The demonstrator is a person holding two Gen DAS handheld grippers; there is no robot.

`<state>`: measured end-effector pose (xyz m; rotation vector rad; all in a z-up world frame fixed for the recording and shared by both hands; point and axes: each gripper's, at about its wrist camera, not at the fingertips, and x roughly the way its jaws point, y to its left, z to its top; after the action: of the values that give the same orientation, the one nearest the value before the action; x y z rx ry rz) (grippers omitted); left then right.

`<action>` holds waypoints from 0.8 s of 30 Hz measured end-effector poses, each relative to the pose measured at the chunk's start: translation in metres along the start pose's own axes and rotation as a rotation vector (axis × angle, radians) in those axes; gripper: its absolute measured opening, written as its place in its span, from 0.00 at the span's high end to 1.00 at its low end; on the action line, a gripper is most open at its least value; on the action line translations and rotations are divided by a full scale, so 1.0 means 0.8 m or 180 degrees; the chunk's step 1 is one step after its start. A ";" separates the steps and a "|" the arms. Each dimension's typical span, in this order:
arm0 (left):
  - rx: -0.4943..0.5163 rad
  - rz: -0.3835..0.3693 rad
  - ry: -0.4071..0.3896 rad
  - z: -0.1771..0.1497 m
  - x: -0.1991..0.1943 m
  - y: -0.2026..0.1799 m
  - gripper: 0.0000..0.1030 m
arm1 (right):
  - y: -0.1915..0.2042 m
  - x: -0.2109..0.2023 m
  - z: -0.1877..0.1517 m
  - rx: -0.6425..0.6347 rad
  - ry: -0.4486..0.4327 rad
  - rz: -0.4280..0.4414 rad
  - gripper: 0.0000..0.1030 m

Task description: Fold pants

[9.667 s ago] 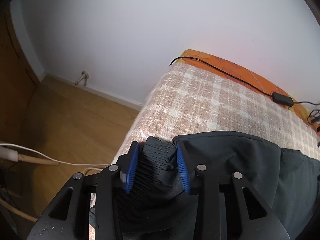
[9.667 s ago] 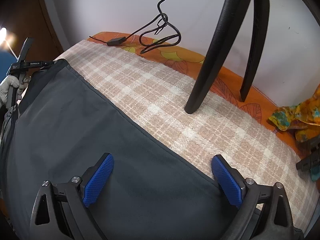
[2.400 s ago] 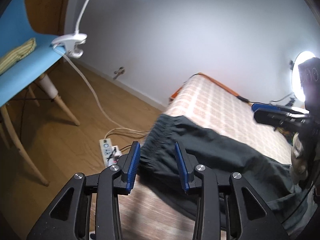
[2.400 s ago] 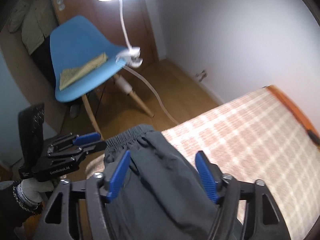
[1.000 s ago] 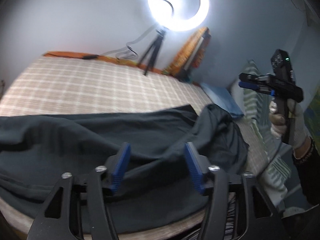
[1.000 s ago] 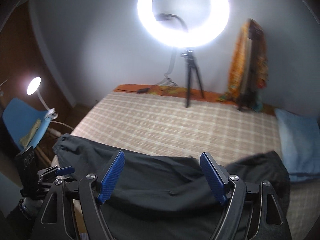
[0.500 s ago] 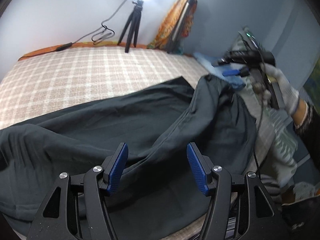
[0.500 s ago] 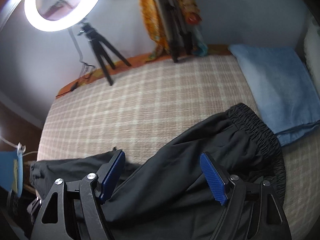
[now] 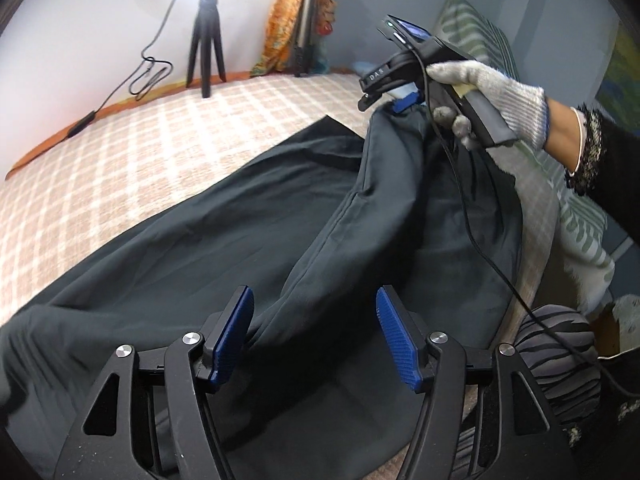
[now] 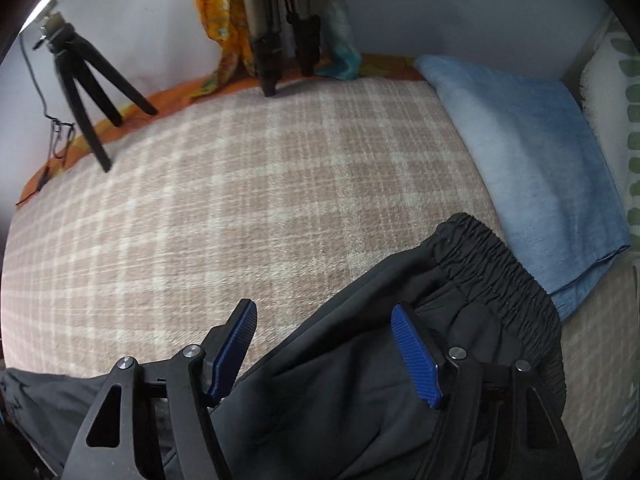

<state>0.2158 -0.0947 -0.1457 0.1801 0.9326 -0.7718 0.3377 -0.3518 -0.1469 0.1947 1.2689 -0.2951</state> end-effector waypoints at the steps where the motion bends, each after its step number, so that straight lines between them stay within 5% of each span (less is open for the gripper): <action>1: 0.0019 -0.0003 0.0028 0.001 0.004 0.000 0.39 | 0.000 0.005 0.002 0.0020 0.0028 -0.0009 0.33; 6: -0.0034 0.0030 0.0160 -0.001 0.020 0.009 0.39 | -0.001 0.022 -0.002 -0.0044 0.0088 -0.0160 0.53; 12: -0.0162 -0.0045 0.0105 -0.005 0.018 0.022 0.42 | -0.014 0.014 -0.010 0.0033 0.0047 0.0069 0.86; 15: -0.0196 -0.0145 0.0105 -0.008 0.021 0.024 0.63 | -0.018 -0.001 -0.016 0.0047 -0.0052 0.0191 0.94; 17: -0.0233 -0.0200 0.0102 -0.010 0.021 0.025 0.88 | -0.024 -0.017 -0.023 0.0049 -0.0126 0.0285 0.95; 24: -0.0108 -0.0135 -0.0016 -0.020 0.005 0.013 0.96 | -0.063 -0.072 -0.061 0.0131 -0.0405 0.0610 0.98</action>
<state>0.2138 -0.0824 -0.1603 0.1289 0.9465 -0.7946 0.2616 -0.3780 -0.1053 0.3258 1.1099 -0.1661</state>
